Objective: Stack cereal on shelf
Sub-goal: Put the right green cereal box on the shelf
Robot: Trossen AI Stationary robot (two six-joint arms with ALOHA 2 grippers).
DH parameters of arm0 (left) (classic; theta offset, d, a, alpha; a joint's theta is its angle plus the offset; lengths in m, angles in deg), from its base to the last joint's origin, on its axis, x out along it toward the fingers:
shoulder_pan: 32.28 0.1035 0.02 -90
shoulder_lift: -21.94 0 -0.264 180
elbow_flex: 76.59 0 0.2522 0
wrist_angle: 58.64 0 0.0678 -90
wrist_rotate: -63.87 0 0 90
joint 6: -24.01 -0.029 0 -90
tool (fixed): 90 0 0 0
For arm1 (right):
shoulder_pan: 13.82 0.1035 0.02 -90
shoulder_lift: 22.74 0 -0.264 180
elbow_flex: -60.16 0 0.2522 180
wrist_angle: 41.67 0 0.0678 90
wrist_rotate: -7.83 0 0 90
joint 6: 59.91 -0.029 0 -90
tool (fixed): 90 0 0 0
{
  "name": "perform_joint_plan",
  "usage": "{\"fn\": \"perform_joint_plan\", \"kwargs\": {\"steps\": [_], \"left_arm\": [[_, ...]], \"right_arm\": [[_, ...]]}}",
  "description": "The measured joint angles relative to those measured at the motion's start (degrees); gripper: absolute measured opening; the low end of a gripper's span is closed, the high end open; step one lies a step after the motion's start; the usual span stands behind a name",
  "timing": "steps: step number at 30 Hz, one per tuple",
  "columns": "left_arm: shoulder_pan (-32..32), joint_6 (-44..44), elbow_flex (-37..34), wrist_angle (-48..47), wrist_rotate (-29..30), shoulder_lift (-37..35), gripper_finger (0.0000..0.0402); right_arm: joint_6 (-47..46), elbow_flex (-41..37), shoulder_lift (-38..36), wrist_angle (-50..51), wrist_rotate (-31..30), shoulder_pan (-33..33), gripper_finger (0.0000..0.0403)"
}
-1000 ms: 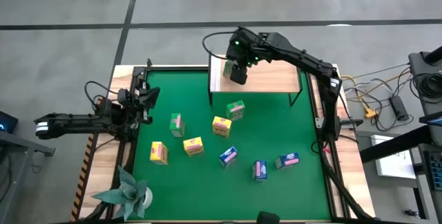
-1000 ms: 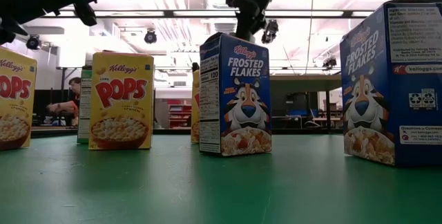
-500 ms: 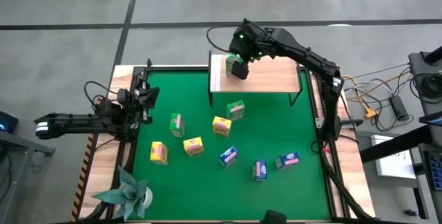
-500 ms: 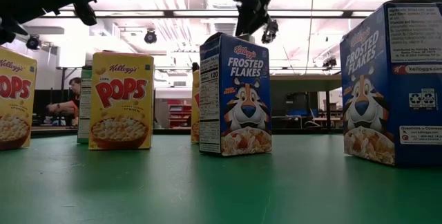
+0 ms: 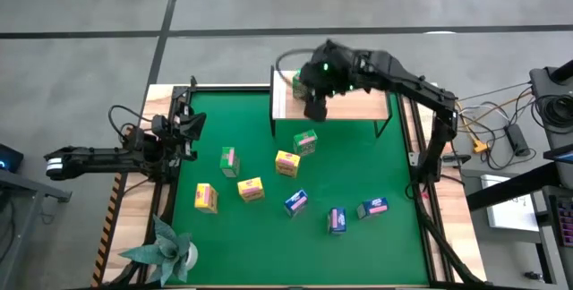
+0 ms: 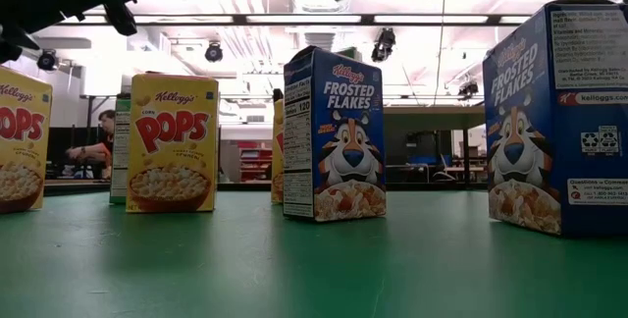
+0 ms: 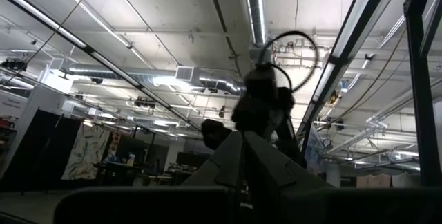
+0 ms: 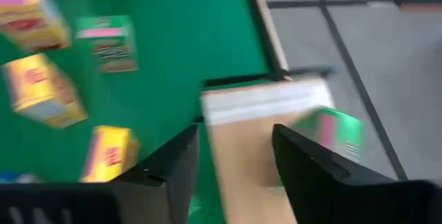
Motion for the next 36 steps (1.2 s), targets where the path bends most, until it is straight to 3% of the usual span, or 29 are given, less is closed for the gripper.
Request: {"fn": "perform_joint_plan", "kwargs": {"steps": [7,16,26,36], "left_arm": [[-0.02,-0.18,0.00,-0.02,0.00,0.00,0.0000],[0.00,-0.18,0.00,-0.16,0.02,0.00,0.0000],[-0.01,-0.18,0.00,-0.68,0.01,0.04,0.0000],[-0.02,-0.33,0.00,-0.92,0.93,0.17,0.0000]], "right_arm": [[2.50,-7.47,-0.33,-5.32,-0.43,7.42,0.0096],[2.98,-30.78,-5.61,-23.29,-0.54,8.39,0.0033],[-2.25,-54.94,-17.30,-44.60,-11.00,8.35,0.0009],[-1.68,-68.70,-21.07,-64.74,-13.00,2.79,0.0009]]}}
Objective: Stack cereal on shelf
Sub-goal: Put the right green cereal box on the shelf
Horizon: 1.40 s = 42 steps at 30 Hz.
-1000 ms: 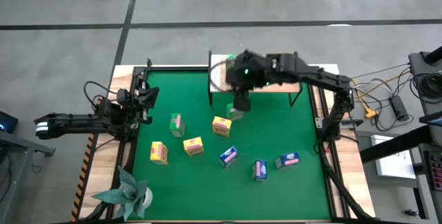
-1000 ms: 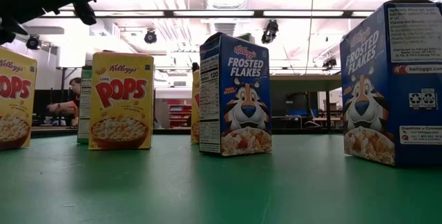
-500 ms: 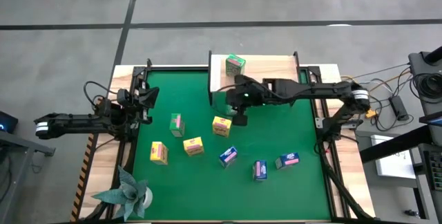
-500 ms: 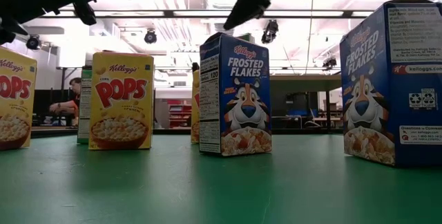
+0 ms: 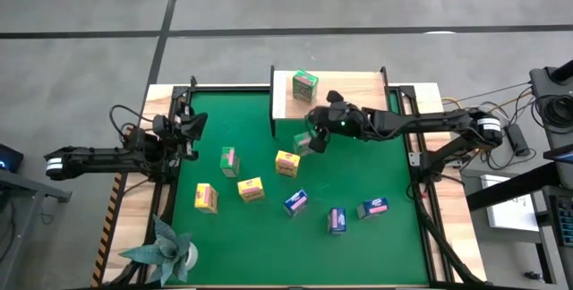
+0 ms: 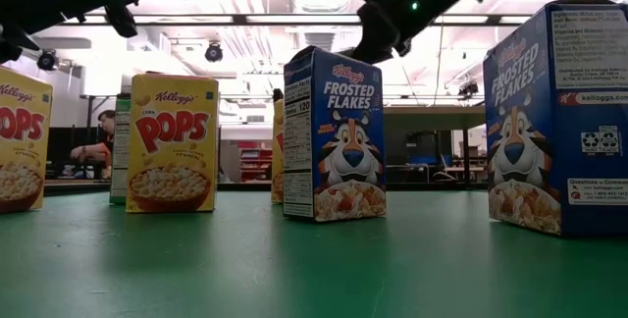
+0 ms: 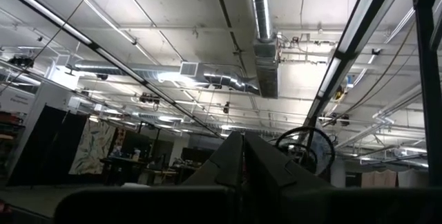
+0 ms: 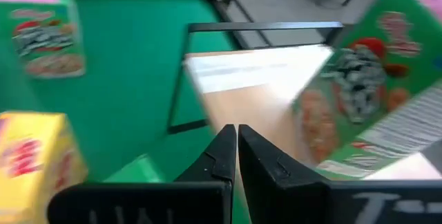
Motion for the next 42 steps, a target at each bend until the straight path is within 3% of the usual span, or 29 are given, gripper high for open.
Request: {"fn": "perform_joint_plan", "kwargs": {"steps": [8,26,42], "left_arm": [[0.01,-0.23,0.00,0.04,0.14,0.15,0.0000],[0.01,-0.32,0.00,-0.33,0.18,0.21,0.0000],[0.00,-0.30,0.00,-0.18,0.21,0.26,0.0000]], "right_arm": [[1.23,-0.30,4.72,-4.37,0.96,-6.59,0.0009],[5.40,3.03,9.58,-4.55,0.98,-13.20,0.0009],[4.87,3.03,9.80,-7.55,4.01,-14.20,0.0009]]}}
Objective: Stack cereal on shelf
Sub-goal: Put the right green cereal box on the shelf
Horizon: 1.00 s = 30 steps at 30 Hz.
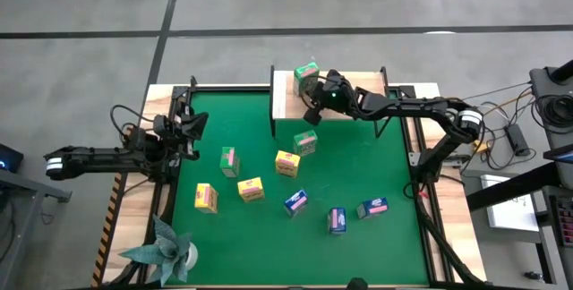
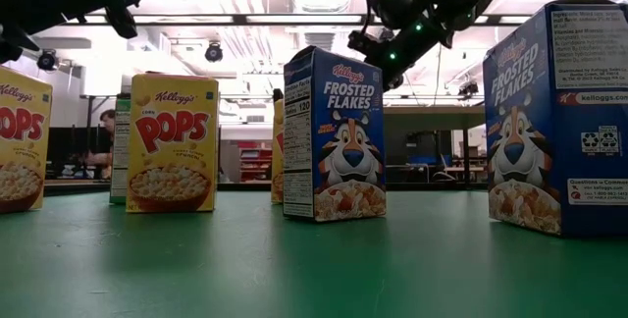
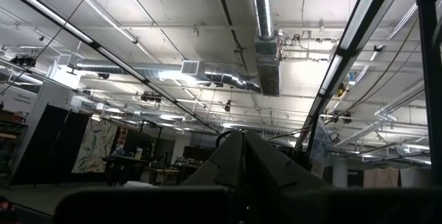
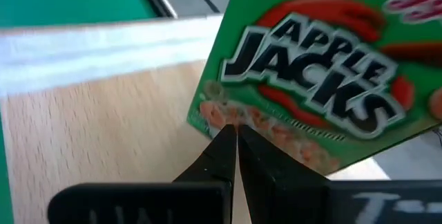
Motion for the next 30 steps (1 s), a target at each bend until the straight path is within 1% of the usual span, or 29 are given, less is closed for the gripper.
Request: {"fn": "perform_joint_plan", "kwargs": {"steps": [4,9,12,18,25,30], "left_arm": [[0.01,-0.02,0.00,0.28,0.01,-0.05,0.0000],[0.01,-0.31,0.00,0.64,0.04,-0.09,0.0000],[0.02,-0.37,0.00,0.70,0.04,-0.09,0.0000],[0.02,-0.37,0.00,0.70,0.04,-0.17,0.0000],[0.00,-0.39,0.01,0.68,0.04,-0.13,0.0000],[0.02,-0.39,0.00,0.61,0.04,-0.07,0.0000]], "right_arm": [[-1.55,0.00,0.20,-2.90,-0.01,0.00,0.0009],[-2.10,0.04,2.31,-7.79,-0.01,0.00,0.0009],[-2.07,0.22,3.52,-8.38,-0.69,0.00,0.0009],[-1.51,1.22,4.42,-7.42,-2.15,0.00,0.0009],[-3.05,1.33,2.31,-5.91,-2.15,0.15,0.0009],[-3.53,1.33,2.10,-3.44,-2.33,0.13,0.0009]]}}
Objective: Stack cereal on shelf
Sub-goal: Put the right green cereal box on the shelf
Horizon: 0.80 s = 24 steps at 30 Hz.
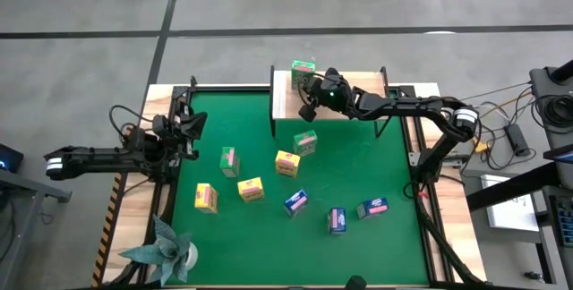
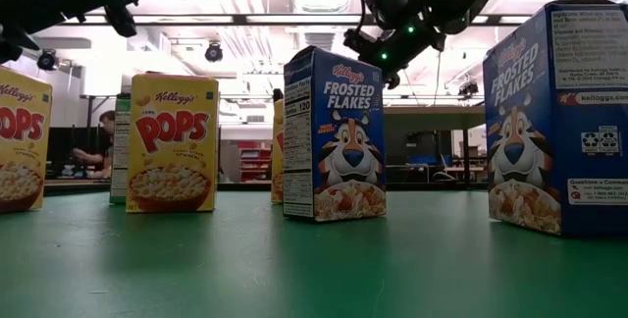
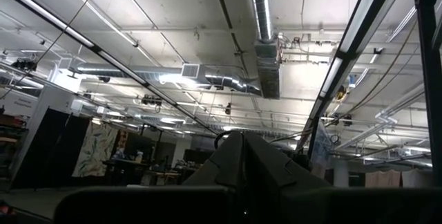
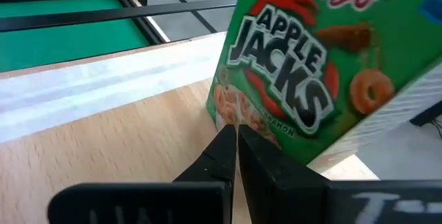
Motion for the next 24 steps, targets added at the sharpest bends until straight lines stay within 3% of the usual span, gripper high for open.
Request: {"fn": "perform_joint_plan", "kwargs": {"steps": [13,24], "left_arm": [[-0.02,0.66,0.02,0.31,-0.02,-0.15,0.0000],[0.00,0.62,0.02,0.87,-0.02,-0.09,0.0000]], "right_arm": [[3.36,0.61,0.08,-0.37,-2.73,-0.50,0.0009],[0.22,0.63,-2.18,4.55,-2.60,0.49,0.0009]]}}
